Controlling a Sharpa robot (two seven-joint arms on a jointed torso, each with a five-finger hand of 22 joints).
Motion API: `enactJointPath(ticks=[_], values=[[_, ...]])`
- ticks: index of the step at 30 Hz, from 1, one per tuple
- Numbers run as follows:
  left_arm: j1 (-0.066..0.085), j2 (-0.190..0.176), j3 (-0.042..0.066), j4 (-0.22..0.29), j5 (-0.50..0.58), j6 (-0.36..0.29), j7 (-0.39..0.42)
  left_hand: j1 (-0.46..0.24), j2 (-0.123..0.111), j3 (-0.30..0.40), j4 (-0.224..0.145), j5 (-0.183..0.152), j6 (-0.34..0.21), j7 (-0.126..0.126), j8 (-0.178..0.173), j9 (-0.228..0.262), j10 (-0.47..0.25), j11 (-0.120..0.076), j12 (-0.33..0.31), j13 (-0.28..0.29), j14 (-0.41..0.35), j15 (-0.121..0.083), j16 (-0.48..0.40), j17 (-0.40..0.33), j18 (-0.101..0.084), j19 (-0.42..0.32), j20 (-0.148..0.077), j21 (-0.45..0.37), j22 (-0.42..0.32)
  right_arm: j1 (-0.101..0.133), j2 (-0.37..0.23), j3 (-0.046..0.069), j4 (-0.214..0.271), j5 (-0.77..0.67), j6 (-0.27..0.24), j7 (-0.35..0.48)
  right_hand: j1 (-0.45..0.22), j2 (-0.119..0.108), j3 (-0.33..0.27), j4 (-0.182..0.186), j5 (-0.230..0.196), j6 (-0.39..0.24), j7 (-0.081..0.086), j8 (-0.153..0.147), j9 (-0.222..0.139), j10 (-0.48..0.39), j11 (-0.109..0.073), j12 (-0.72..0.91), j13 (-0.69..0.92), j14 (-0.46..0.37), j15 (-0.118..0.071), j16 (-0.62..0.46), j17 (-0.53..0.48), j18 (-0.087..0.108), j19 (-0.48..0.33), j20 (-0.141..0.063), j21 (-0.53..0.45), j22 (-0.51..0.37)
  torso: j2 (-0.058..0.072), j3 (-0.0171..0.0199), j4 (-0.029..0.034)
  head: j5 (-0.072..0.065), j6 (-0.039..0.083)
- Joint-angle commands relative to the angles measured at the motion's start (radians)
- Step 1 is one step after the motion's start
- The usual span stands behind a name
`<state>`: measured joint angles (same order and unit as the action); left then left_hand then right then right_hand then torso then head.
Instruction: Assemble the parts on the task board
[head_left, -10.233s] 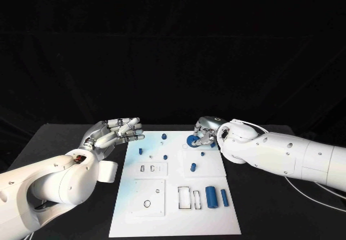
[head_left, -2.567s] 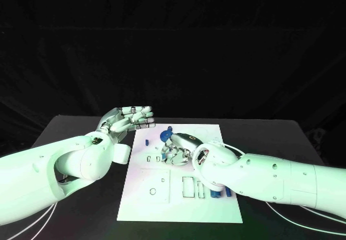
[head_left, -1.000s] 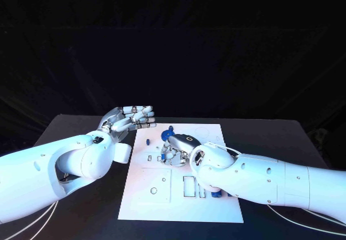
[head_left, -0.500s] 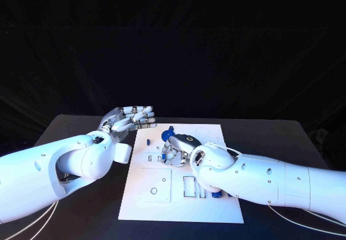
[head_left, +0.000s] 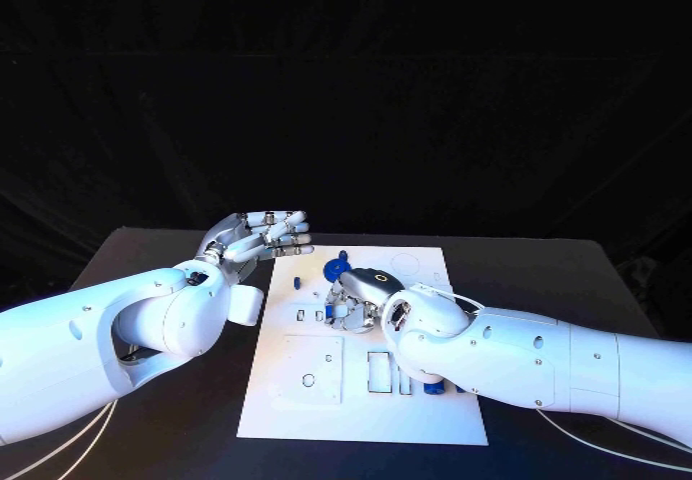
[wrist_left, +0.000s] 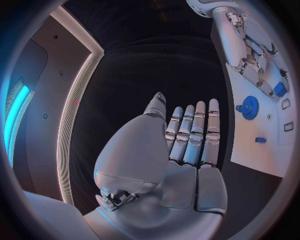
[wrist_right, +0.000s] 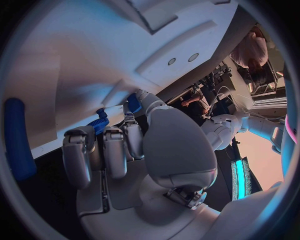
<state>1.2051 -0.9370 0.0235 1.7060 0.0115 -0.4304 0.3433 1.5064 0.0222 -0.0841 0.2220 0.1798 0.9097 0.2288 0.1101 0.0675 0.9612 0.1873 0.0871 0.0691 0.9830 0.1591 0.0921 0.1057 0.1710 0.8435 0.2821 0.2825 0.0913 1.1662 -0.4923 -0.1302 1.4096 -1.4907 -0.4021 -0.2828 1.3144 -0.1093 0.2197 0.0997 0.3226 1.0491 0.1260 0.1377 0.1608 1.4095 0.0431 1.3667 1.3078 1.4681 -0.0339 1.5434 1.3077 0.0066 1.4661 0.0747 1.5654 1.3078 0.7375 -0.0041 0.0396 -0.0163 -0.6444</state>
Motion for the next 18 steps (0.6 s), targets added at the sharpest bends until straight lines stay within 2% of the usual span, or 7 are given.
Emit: enactJointPath(ticks=[1,12,18], values=[[0.001,0.001,0.001,0.003,0.002,0.017,0.003,0.009,0.000,0.000,-0.005,-0.005,-0.006,0.008,-0.005,-0.001,-0.002,0.007,-0.003,-0.001,-0.002,0.001,-0.004,0.001,0.013,0.004,-0.001,-0.005,-0.002,-0.004,0.001,-0.003,-0.005,-0.007,0.034,-0.011,-0.009,-0.003,0.002,0.004,-0.002,-0.010,0.002,-0.005,-0.002,-0.007,0.001,-0.008,0.049,0.088,0.008,-0.006,0.205,-0.007,0.105,0.006,0.005,0.263,0.000,-0.0002,0.0005,-0.001,-0.001],[0.001,0.000,0.001,0.003,0.002,0.017,0.003,0.009,0.000,0.000,-0.005,-0.005,-0.006,0.008,-0.005,-0.001,-0.002,0.007,-0.003,-0.001,-0.002,0.001,-0.004,0.001,0.013,0.004,-0.001,-0.005,-0.002,-0.004,0.002,-0.003,-0.004,-0.006,0.031,-0.008,-0.011,-0.007,0.001,0.004,-0.002,-0.013,0.003,-0.007,-0.002,-0.010,0.003,-0.011,0.046,0.088,0.009,-0.007,0.204,-0.007,0.105,0.007,0.005,0.263,0.000,0.0005,-0.0001,0.000,-0.001],[0.001,-0.001,0.001,0.003,0.002,0.017,0.003,0.009,0.000,0.000,-0.005,-0.005,-0.006,0.008,-0.005,-0.001,-0.002,0.007,-0.003,-0.001,-0.002,0.001,-0.004,0.001,0.013,0.004,-0.001,-0.005,-0.002,-0.004,0.002,-0.003,-0.003,-0.006,0.030,-0.008,-0.024,-0.019,-0.006,0.008,-0.015,-0.016,0.006,-0.010,-0.003,-0.014,0.006,-0.015,0.043,0.087,0.013,-0.009,0.200,-0.007,0.105,0.012,0.005,0.263,0.000,0.0001,-0.0002,-0.001,-0.001]])
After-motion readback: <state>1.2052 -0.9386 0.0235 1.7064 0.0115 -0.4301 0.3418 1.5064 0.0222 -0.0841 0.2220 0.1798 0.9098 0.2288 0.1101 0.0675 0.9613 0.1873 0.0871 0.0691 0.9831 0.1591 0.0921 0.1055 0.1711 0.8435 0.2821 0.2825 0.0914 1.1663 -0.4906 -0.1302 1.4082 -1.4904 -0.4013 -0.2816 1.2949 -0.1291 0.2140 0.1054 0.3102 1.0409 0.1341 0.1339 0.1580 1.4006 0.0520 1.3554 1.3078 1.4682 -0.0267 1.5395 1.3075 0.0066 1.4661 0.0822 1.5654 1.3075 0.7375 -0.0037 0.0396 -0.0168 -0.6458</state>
